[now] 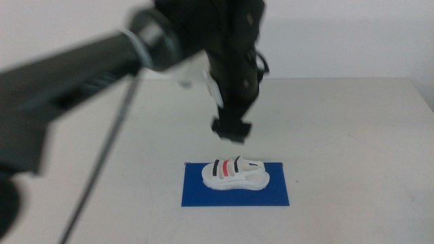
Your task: Use one arm to grab the shoe from the table and place it on the mat.
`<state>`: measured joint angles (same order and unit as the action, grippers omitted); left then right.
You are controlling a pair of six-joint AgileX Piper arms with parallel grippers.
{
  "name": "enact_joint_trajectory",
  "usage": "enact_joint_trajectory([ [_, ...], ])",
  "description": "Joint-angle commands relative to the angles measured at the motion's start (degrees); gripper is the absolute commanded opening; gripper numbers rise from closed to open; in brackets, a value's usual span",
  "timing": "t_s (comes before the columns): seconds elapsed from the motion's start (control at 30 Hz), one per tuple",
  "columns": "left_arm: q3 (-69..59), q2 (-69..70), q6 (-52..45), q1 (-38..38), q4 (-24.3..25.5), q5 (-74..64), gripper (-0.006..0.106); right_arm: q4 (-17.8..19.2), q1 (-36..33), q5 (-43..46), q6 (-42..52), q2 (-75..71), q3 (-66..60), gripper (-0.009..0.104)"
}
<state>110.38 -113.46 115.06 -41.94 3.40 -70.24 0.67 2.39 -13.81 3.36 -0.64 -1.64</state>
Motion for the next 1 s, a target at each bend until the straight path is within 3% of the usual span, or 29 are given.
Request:
enact_joint_trajectory([
  [0.0,1.4,7.7,-10.0,-0.1,0.2,-4.7,0.094,0.5,0.1,4.2,0.6,0.2,-0.3,0.078],
  [0.33,1.4,18.9,-78.5,-0.1,6.3,-4.7,0.094,0.5,0.1,4.2,0.6,0.2,-0.3,0.078],
  [0.5,1.4,21.9,-103.8,-0.1,7.0,-4.7,0.094,0.5,0.1,4.2,0.6,0.2,-0.3,0.078],
  [0.57,1.4,22.9,-108.0,-0.1,7.0,-4.7,0.094,0.5,0.1,4.2,0.6,0.2,-0.3,0.078],
  [0.7,-3.0,28.3,-107.3,0.0,9.6,-4.5,0.094,0.5,0.1,4.2,0.6,0.2,-0.3,0.078],
  [0.97,-37.7,54.2,-99.6,6.5,14.6,19.7,0.094,0.5,0.1,4.2,0.6,0.2,-0.3,0.078],
])
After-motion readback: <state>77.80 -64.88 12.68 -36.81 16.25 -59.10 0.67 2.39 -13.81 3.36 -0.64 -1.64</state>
